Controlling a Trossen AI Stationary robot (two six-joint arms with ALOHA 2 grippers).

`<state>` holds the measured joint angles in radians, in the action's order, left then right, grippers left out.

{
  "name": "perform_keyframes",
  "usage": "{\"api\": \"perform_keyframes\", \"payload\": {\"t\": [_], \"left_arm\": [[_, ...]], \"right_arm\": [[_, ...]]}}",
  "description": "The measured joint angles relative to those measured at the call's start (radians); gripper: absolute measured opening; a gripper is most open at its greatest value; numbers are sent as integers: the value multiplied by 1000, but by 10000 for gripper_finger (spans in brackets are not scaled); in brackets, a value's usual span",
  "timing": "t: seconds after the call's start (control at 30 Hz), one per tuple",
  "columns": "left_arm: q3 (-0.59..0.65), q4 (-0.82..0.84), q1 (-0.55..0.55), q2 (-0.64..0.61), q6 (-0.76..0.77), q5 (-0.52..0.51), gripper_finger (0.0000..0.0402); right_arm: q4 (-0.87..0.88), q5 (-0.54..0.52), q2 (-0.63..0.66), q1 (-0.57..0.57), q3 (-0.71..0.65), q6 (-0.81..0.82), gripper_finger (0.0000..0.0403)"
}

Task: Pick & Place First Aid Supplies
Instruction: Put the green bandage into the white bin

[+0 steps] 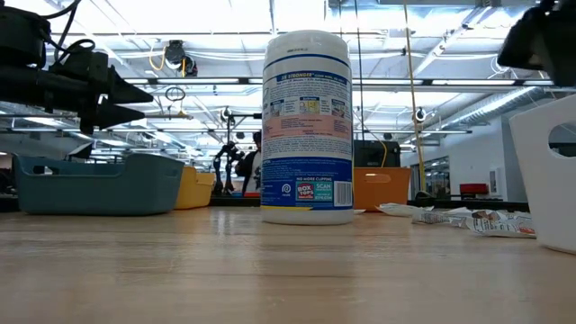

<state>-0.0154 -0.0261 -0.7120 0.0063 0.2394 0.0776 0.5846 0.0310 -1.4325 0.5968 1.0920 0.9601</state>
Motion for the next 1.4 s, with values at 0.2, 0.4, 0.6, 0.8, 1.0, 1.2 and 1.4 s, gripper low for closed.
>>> {"api": "perform_keyframes", "payload": {"t": [0.2, 0.4, 0.6, 0.8, 1.0, 1.2, 1.4], "left_arm": [[0, 0, 0, 0, 0, 0, 330], [0, 0, 0, 0, 0, 0, 326], [0, 0, 0, 0, 0, 0, 313], [0, 0, 0, 0, 0, 0, 305], [0, 0, 0, 0, 0, 0, 317], [0, 0, 0, 0, 0, 0, 330], [0, 0, 0, 0, 0, 0, 333]], "right_arm": [[-7, -8, 54, -40, -29, 23, 282], [-5, -33, 136, -128, -135, 209, 277], [93, -122, 209, -247, -239, 369, 275], [366, -209, 269, -384, -274, 518, 273], [534, -270, 281, -551, -275, 570, 272], [541, -268, 281, -713, -275, 542, 272], [468, -261, 242, -820, -329, 541, 272]]}}
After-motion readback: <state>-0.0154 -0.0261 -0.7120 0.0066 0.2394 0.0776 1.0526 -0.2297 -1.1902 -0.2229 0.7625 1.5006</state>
